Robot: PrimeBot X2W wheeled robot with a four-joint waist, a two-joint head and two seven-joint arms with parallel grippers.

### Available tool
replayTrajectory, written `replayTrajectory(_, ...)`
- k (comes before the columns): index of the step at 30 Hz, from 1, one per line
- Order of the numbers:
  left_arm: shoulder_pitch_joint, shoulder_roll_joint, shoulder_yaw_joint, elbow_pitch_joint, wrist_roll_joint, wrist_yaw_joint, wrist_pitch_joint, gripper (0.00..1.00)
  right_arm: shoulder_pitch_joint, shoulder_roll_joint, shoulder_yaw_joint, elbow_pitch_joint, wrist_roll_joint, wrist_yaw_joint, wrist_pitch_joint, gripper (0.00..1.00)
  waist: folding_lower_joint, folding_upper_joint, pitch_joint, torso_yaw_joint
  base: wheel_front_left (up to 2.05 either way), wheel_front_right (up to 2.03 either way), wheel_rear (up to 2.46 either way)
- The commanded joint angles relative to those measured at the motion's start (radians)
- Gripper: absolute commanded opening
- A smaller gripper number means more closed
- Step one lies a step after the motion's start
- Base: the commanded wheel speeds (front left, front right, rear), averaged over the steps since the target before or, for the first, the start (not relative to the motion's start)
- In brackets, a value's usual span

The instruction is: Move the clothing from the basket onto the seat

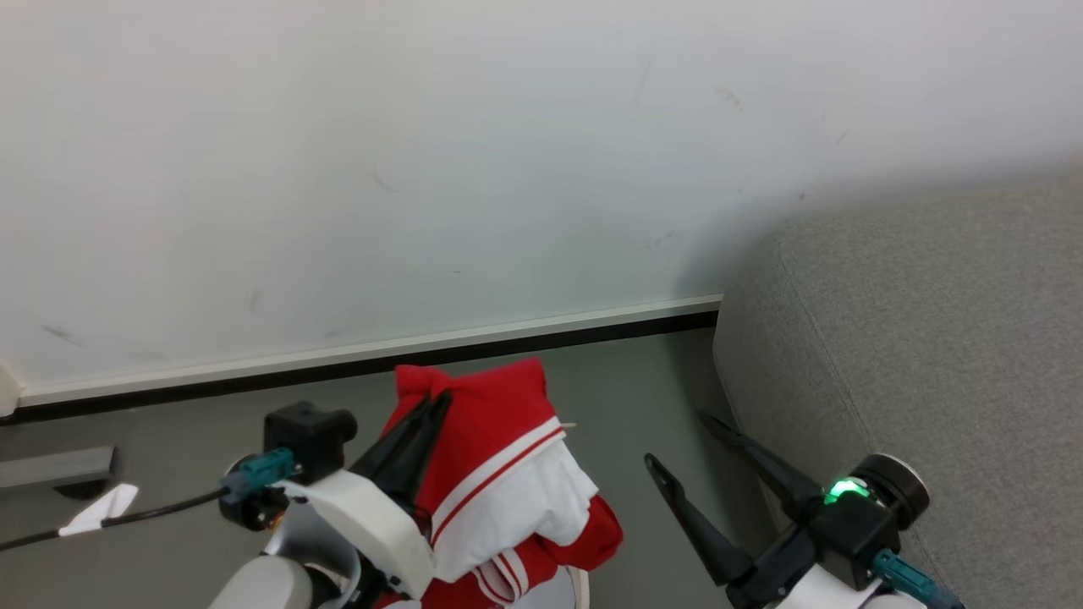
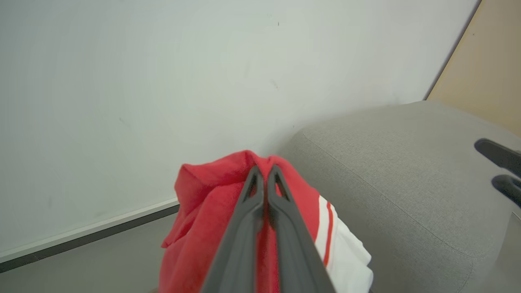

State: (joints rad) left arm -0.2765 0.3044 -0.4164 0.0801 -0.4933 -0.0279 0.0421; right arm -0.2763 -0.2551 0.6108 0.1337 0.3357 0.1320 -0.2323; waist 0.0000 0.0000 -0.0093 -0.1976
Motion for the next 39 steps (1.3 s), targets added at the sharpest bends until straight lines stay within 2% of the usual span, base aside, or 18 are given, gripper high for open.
replayTrajectory(1,-0.016,0.000,-0.001,-0.009,0.015,-0.006,0.001,0.00,-0.023,-0.012,0.017,0.000,0.018,-0.002,0.005,1.00,0.0000,0.0000,0.001,0.001,0.00,0.00,0.00)
replayTrajectory(9,-0.056,-0.025,-0.091,-0.034,0.022,-0.053,0.040,0.00,-0.208,-0.111,0.226,-0.011,0.132,-0.002,0.069,1.00,0.0000,0.0000,0.005,0.016,0.00,0.00,0.00)
replayTrajectory(15,-0.084,-0.029,-0.155,-0.072,0.016,-0.077,0.077,0.00,-0.293,-0.156,0.342,-0.015,0.206,-0.002,0.112,1.00,0.0000,0.0000,0.004,0.025,0.00,0.00,0.00)
replayTrajectory(19,-0.098,-0.028,-0.187,-0.095,0.008,-0.085,0.097,0.00,-0.329,-0.178,0.382,-0.002,0.241,-0.002,0.123,1.00,0.0000,0.0000,0.004,0.028,0.00,0.00,0.00)
replayTrajectory(31,-0.134,-0.024,-0.268,-0.188,-0.067,-0.100,0.145,0.00,-0.375,-0.182,0.509,0.047,0.363,-0.002,0.153,1.00,0.0000,0.0000,0.001,0.029,0.00,0.00,0.00)
replayTrajectory(39,-0.149,-0.019,-0.308,-0.215,-0.135,-0.104,0.162,0.00,-0.402,-0.161,0.500,0.105,0.369,-0.002,0.069,1.00,0.0000,0.0000,-0.002,0.031,0.00,0.00,0.00)
